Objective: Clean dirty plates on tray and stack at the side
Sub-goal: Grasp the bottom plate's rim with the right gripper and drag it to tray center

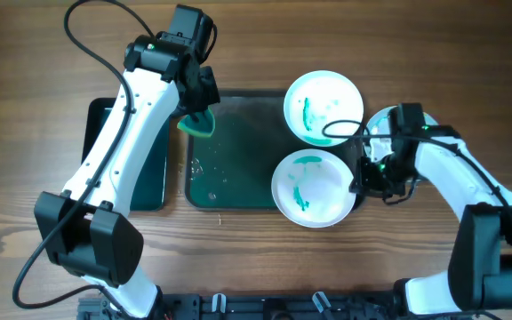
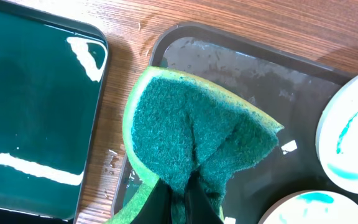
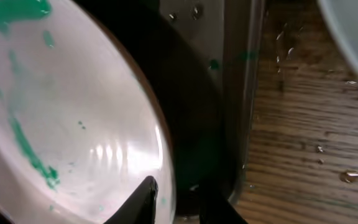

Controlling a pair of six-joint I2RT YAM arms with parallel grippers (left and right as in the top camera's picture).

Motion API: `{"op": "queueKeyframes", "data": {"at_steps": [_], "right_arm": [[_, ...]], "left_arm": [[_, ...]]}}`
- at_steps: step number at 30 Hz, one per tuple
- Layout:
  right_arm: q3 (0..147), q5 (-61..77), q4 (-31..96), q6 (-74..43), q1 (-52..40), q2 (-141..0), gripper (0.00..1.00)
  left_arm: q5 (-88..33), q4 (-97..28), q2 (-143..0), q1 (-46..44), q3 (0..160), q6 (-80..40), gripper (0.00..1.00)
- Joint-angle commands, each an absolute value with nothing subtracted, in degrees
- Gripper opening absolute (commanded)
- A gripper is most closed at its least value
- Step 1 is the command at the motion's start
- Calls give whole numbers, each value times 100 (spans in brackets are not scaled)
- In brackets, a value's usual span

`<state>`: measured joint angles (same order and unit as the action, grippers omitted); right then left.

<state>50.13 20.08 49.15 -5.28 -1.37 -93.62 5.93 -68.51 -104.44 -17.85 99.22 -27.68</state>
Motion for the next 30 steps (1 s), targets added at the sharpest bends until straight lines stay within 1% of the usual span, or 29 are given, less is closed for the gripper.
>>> {"op": "queueKeyframes", "data": {"at_steps": [1,2,4,6,7,9,11,15,18,20,21,24,25,26,27,28,30], "right_arm": [[4869,1999,4718,-613,-156,-9325,23],[4866,2073,4683,-596,-156,-9325,22],[4862,2154,4602,-602,-187,-9325,17],[4862,2482,4484,-617,-346,-9325,4],[4862,2587,4451,-692,-447,-9325,4],[4882,2589,4377,-1205,-786,-9319,4],[5103,2482,4217,-1789,-1433,-9310,4],[5544,1299,3173,-3282,-2598,-9330,4],[5561,239,2541,-4274,-3085,-9367,4],[5561,-71,2246,-4602,-3286,-9452,4],[5561,-161,2182,-4786,-3347,-9529,4],[5561,-34,2073,-4842,-3428,-9845,4],[5561,67,2053,-4829,-3426,-9924,5],[5561,211,2016,-4775,-3426,-9981,12],[5568,283,2014,-4574,-3417,-9983,25],[5603,283,2060,-4344,-3404,-9983,33],[5666,279,2132,-3972,-3352,-10001,37]], "left_arm": [[541,-6827,-10471,-1789,9922,-2742,4],[541,-6827,-10471,-1789,9922,-2742,4],[543,-6825,-10471,-1789,9922,-2740,4],[543,-6823,-10471,-1789,9922,-2740,4],[543,-6823,-10471,-1789,9922,-2740,4],[543,-6823,-10471,-1789,9922,-2740,4],[543,-6801,-10471,-1789,9922,-2738,4],[543,-6785,-10471,-1789,9922,-2740,4],[541,-6788,-10471,-1789,9922,-2742,4],[541,-6788,-10471,-1789,9922,-2742,4],[541,-6788,-10471,-1789,9922,-2740,4],[541,-6790,-10471,-1789,9922,-2742,4],[541,-6788,-10471,-1789,9922,-2742,4],[539,-6788,-10471,-1789,9922,-2742,4],[537,-6794,-10471,-1791,9922,-2744,4],[502,-6810,-10471,-1791,9922,-2744,4],[318,-6810,-10481,-1791,9922,-2749,4]]}}
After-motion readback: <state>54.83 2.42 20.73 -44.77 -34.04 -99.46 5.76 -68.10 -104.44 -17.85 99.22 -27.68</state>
